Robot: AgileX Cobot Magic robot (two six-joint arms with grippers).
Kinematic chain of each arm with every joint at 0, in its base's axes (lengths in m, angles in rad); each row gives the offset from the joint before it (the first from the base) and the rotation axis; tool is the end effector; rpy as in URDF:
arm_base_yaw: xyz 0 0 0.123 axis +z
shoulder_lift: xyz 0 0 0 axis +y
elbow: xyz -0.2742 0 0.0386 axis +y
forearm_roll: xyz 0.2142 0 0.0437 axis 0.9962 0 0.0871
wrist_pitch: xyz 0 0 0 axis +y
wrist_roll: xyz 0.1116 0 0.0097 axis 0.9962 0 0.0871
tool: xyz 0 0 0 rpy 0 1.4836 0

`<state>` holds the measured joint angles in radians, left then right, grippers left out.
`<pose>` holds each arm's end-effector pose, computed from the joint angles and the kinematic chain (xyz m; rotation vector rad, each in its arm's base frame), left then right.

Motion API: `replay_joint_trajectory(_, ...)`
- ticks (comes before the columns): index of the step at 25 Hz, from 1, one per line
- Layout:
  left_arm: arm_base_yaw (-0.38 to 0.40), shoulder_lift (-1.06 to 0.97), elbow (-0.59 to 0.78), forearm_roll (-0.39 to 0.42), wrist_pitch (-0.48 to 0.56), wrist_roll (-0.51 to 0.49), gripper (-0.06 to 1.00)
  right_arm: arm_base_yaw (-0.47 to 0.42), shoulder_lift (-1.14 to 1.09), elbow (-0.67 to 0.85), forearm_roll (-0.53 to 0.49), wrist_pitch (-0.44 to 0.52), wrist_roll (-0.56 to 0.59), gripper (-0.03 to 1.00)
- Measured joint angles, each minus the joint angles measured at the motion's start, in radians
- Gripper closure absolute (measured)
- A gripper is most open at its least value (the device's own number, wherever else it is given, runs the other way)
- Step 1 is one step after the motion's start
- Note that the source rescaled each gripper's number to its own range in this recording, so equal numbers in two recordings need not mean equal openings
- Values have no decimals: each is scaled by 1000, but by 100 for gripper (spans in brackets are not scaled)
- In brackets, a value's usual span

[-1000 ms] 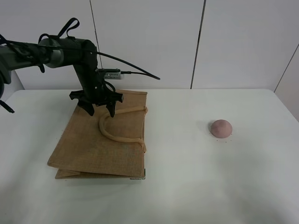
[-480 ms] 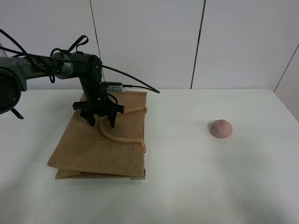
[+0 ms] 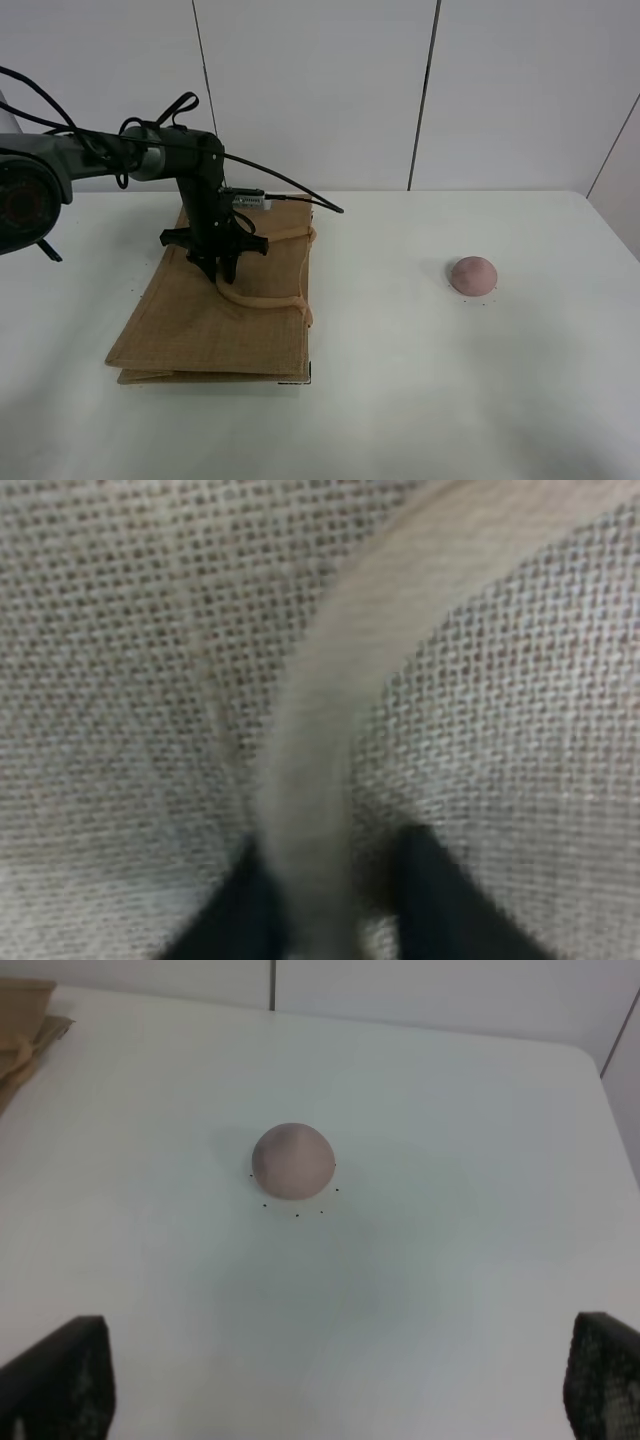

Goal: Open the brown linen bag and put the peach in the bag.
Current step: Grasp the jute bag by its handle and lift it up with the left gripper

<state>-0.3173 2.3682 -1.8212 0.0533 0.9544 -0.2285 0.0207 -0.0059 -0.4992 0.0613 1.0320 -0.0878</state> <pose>0.4256 -0.1346 0.1023 0.1730 2.9735 0.0029 -0.0070 0.0057 0.2543 -0.1109 2.0061 0.0301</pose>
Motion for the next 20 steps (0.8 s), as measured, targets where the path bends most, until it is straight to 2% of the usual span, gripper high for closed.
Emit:
replay_joint_trajectory(1,0,0,-2,-2,3,-1,92,0,0,0,1,0,0,-3)
replay_joint_trajectory(2,0,0,-7,-2,7,-4,94,0,0,0,1,0,0,-3)
replay_joint_trajectory(10,3,-12,-115,1,130,-17,94,0,0,0,1,0,0,-3)
replay_joint_trajectory(16,4,-151,-197,4,200,-1,94,0,0,0,1,0,0,-3)
replay_joint_trajectory(20,5,-264,-203,0,209,25,94,0,0,0,1,0,0,-3)
